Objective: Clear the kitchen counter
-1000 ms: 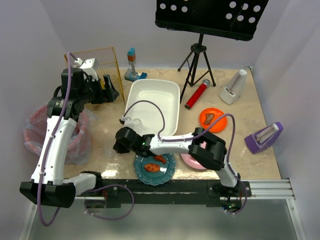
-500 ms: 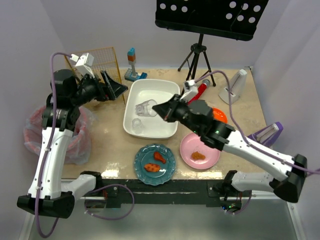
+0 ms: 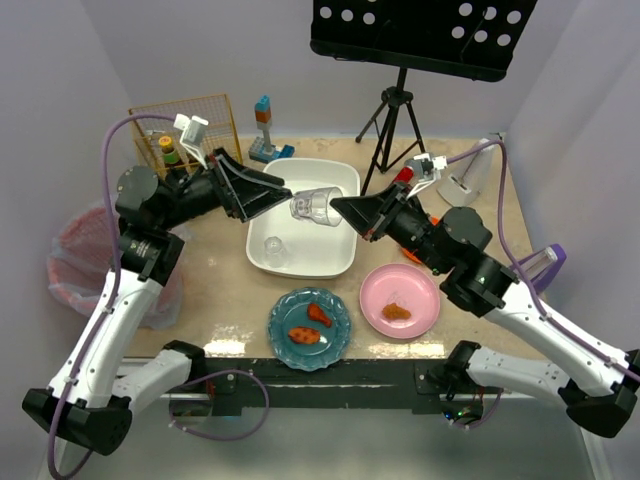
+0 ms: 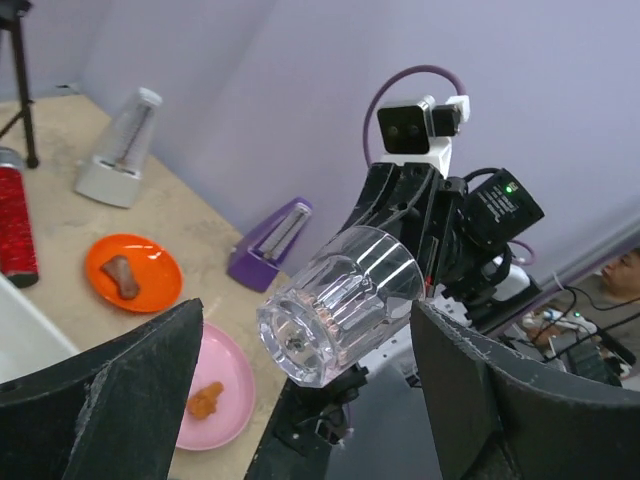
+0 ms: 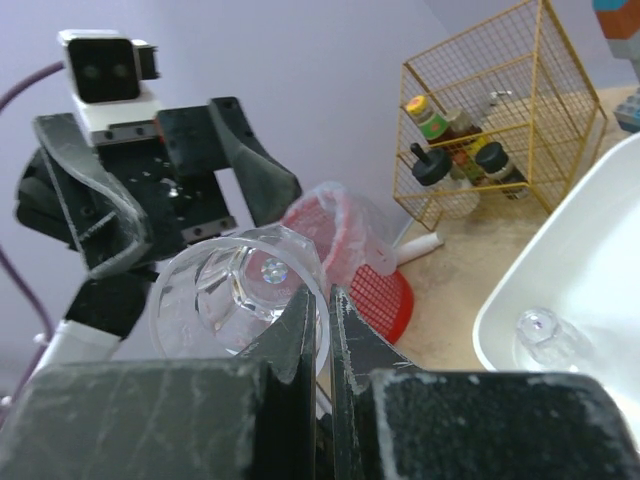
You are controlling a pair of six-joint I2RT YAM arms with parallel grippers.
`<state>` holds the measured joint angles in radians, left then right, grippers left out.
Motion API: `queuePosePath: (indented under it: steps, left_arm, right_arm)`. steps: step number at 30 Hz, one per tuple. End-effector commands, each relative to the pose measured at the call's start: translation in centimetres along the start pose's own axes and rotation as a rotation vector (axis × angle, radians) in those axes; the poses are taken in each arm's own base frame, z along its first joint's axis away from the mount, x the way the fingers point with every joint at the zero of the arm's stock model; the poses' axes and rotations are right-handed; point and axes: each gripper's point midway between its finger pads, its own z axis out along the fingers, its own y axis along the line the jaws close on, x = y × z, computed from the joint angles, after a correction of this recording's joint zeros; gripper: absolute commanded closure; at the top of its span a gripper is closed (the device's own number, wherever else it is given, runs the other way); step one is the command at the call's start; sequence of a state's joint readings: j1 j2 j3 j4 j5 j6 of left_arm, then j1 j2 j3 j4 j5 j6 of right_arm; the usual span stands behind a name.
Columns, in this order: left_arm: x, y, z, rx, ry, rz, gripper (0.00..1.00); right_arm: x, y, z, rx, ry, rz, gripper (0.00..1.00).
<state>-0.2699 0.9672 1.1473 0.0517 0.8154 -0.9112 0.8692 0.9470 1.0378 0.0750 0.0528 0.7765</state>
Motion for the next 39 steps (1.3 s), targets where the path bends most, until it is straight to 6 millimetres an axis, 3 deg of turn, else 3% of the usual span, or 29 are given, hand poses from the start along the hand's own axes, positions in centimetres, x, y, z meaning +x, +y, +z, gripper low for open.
queuePosePath:
  steps: [1,17,27,32,36,39]
  left_arm:
    - [-0.2,-3.3,0.6,0.145,-0.022,0.006,0.12]
    - [1.6,-5.3,-0.1,0.311,-0.021,-0.102,0.1]
    - [3.1,-6.3,0.9,0.369,0.012,-0.135,0.1]
    - [3.5,-6.3,1.3,0.373,0.019,-0.143,0.12]
    - [3.7,-6.5,1.4,0.386,0.022,-0.147,0.24]
    - [3.6,-6.7,1.5,0.395,0.022,-0.152,0.26]
  right_arm:
    - [-2.8,3.7,-1.6,-0.144,-0.08,-0.001,1.0]
    - [-2.9,4.9,-2.7,-0.212,-0.086,0.008,1.0]
    - [-2.7,5.0,-2.6,-0.224,-0.08,0.014,1.0]
    - [-2.7,5.2,-2.7,-0.235,-0.08,0.017,1.0]
    - [-2.6,5.1,-2.7,-0.233,-0.075,0.015,1.0]
    - [-2.5,5.1,-2.6,-0.234,-0.072,0.015,1.0]
